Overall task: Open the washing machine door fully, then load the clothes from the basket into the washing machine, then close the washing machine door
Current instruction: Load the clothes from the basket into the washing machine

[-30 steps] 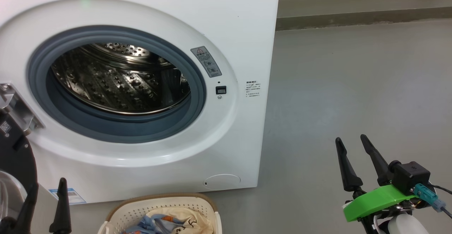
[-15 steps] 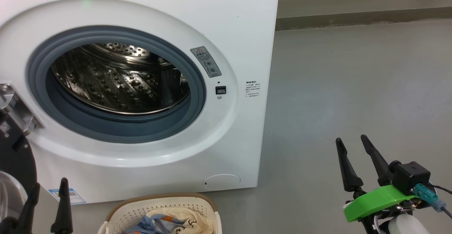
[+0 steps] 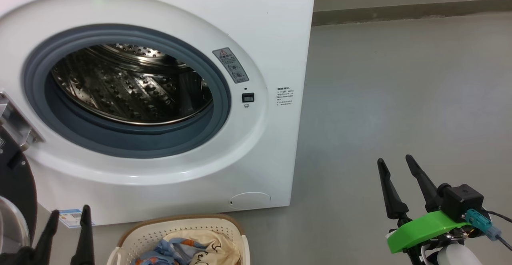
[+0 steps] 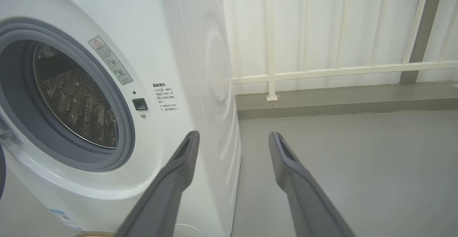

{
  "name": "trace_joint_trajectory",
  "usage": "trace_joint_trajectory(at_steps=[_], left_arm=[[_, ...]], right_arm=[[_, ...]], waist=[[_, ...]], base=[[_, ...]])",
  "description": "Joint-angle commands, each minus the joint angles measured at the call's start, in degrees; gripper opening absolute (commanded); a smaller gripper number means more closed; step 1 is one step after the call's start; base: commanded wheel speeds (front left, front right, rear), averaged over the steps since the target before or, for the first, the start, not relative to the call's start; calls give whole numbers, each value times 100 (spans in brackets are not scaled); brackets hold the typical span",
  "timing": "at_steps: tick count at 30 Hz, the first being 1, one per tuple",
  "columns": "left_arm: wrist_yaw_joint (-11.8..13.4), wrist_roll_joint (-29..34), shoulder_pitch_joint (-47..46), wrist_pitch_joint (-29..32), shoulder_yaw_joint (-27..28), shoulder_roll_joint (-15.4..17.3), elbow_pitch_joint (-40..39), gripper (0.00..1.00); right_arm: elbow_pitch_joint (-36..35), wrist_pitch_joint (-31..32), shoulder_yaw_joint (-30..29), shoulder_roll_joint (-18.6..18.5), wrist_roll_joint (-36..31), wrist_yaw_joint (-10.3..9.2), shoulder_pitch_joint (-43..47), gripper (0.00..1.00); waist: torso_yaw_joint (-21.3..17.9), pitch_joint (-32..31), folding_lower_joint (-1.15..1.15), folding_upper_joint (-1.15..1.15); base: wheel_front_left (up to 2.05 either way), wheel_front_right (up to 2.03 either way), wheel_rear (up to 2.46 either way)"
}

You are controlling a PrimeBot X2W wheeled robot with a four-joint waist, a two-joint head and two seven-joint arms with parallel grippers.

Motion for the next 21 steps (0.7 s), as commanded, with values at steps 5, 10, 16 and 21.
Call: trace_joint_trajectory(at_steps=[5,10,16,21], left_arm=[[-35,-75,-241,-60,82,120,89,100],[-65,-123,-425,-60,-5,182,267,100],[-89,-253,-667,-61,-167,282,462,100],[-94,-484,-857,-61,-485,439,603,100]], right_arm=[[-47,-52,151,8,-67,43,-162,100],[-59,-52,141,101,-152,43,-255,100],[-133,-52,104,239,-304,43,-394,100],[-199,-52,75,334,-412,43,-509,100]], waist=[[-96,214,0,0],[-182,522,0,0],[-300,953,0,0],[-385,1315,0,0]], base=[[0,0,0],[0,0,0],[0,0,0],[0,0,0]])
